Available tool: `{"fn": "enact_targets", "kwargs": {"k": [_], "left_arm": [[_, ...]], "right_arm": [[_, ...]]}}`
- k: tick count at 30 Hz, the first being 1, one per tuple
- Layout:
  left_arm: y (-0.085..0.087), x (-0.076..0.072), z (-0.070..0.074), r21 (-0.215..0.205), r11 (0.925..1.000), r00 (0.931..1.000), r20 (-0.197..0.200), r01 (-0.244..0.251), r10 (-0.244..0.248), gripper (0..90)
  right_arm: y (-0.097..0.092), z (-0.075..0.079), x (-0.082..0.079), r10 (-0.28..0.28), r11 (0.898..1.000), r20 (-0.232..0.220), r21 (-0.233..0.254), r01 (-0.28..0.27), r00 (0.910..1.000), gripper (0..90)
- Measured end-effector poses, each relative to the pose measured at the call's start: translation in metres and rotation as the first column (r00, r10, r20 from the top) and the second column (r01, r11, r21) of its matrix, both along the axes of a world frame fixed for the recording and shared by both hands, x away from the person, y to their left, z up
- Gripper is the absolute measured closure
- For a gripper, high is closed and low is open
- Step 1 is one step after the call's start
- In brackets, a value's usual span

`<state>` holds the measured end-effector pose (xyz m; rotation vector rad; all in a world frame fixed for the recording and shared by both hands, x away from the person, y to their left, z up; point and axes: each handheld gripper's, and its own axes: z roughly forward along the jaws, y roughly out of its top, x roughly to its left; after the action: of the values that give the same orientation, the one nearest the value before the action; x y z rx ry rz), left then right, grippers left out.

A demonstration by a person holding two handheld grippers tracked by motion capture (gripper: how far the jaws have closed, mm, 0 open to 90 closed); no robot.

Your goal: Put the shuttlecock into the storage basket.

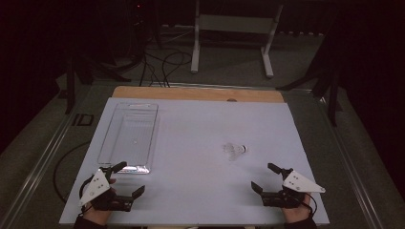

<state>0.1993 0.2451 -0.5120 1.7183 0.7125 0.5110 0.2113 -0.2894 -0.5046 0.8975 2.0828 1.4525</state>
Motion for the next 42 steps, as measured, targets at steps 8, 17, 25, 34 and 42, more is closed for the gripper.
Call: {"fn": "enact_targets", "kwargs": {"k": [8, 17, 25, 34, 42], "left_arm": [[-0.0005, -0.0003, -0.0006, 0.005, 0.9999, 1.0000, -0.002, 0.009, -0.009, 0.0], [-0.0008, -0.0007, -0.0007, 0.010, 0.9998, 0.9999, -0.004, 0.015, -0.015, 0.0], [-0.0012, -0.0003, -0.0012, 0.011, 0.9997, 0.9996, -0.017, 0.022, -0.021, 0.0], [-0.0002, 0.0000, -0.0010, 0.005, 0.9998, 0.9995, -0.024, 0.020, -0.020, 0.0], [-0.0001, -0.0003, -0.0007, 0.006, 0.9998, 0.9995, -0.023, 0.020, -0.020, 0.0]], "right_arm": [[-0.0006, 0.0025, -0.0004, -0.016, 1.000, 0.004, -0.013, 0.016, 0.9999, 9.7], [-0.0001, 0.0027, -0.0007, -0.015, 0.999, -0.004, -0.029, 0.015, 0.9999, 9.7], [0.0006, 0.0025, -0.0001, -0.027, 0.998, 0.005, -0.054, 0.027, 0.9996, 9.4], [0.0042, 0.0001, 0.0013, -0.039, 0.994, 0.017, -0.099, 0.040, 0.9991, 9.0], [0.0042, 0.0057, 0.0003, -0.051, 0.994, 0.024, -0.096, 0.053, 0.9984, 8.6]]}}
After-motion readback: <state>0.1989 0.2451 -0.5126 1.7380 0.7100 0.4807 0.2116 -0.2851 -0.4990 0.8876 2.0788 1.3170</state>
